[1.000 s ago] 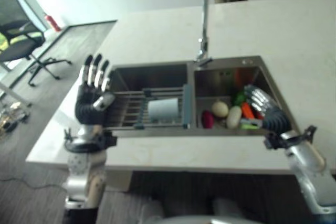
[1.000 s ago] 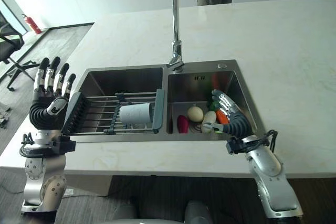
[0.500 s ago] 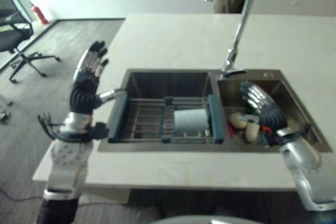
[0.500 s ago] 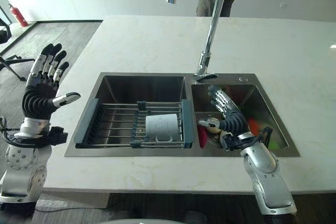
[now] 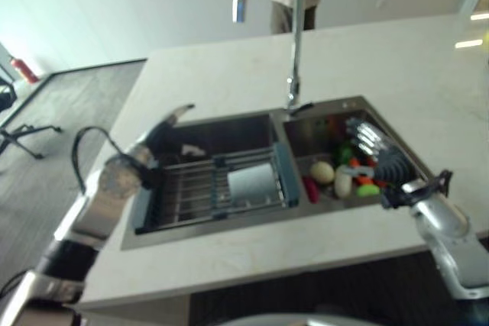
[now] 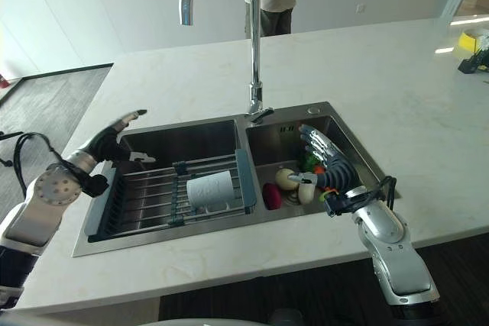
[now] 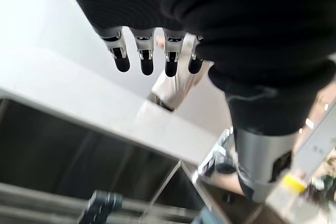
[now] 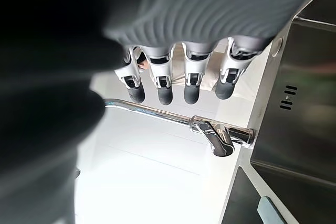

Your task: Place the dishes in the dishwasher.

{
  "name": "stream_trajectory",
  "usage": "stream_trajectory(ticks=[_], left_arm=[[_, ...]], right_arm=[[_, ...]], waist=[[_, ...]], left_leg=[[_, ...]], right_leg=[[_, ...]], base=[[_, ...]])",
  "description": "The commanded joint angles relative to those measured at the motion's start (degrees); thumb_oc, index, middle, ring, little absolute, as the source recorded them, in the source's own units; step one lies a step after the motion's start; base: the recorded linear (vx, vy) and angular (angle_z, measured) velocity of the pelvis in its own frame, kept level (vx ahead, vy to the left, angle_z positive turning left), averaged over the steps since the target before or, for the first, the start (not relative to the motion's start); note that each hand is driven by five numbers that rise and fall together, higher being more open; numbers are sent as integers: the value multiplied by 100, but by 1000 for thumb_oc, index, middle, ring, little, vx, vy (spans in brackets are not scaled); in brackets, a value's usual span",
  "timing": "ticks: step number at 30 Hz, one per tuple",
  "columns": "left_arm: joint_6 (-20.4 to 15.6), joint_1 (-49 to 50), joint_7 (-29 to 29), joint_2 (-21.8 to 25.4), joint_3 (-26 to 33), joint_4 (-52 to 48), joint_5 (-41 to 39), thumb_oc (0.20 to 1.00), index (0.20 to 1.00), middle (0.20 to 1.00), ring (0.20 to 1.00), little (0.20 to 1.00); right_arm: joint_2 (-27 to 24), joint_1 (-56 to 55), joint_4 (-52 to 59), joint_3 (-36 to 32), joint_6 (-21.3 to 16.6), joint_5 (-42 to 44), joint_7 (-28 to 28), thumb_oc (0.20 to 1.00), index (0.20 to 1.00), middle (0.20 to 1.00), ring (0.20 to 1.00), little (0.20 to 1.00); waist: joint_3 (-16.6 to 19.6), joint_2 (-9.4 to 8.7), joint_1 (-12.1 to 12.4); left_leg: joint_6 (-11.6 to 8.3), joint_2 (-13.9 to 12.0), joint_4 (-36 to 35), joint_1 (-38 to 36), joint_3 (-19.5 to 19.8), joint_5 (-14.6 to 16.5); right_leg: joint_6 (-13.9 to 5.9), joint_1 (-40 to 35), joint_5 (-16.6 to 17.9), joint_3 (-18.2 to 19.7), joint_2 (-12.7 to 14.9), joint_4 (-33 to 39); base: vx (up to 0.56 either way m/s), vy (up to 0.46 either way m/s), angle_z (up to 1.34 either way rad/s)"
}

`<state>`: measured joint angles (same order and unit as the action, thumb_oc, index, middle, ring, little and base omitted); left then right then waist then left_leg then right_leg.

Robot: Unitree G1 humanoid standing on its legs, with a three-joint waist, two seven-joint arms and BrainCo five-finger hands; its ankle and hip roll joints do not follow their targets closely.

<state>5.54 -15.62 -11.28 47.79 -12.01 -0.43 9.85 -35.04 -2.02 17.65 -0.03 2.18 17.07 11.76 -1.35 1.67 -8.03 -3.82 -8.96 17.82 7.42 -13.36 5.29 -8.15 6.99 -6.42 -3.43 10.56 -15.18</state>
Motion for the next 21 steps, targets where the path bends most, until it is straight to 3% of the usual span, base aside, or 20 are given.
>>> stream_trajectory(ticks=[1, 11, 21], left_arm=[[13, -568, -18, 129, 86, 98, 486, 1000, 1000, 1000, 1000, 1000], [359, -729, -516, -174, -405, 329, 1192, 1000, 1000, 1000, 1000, 1000], [341, -623, -793, -382, -598, 277, 1398, 1000, 1000, 1000, 1000, 1000]], right_arm=[[-245, 541, 119, 34, -189, 321, 94, 1000, 1000, 1000, 1000, 1000], [-176, 546, 95, -9, -184, 229, 198, 1000, 1000, 1000, 1000, 1000], [-132, 538, 93, 27, -230, 168, 216, 1000, 1000, 1000, 1000, 1000]], waist=[[-24, 53, 4], [-24, 29, -115], [-37, 26, -149]], left_leg=[[-191, -245, -63, -184, 203, 507], [-183, -326, -63, -263, 58, 520], [-164, -355, -63, -315, -25, 528]], right_leg=[[-317, -2, -228, -298, 135, -201], [-313, -16, -251, -210, 64, -201], [-319, -18, -230, -193, 61, -201]], base=[[13, 4, -11], [8, -8, -10], [-2, 0, -7]])
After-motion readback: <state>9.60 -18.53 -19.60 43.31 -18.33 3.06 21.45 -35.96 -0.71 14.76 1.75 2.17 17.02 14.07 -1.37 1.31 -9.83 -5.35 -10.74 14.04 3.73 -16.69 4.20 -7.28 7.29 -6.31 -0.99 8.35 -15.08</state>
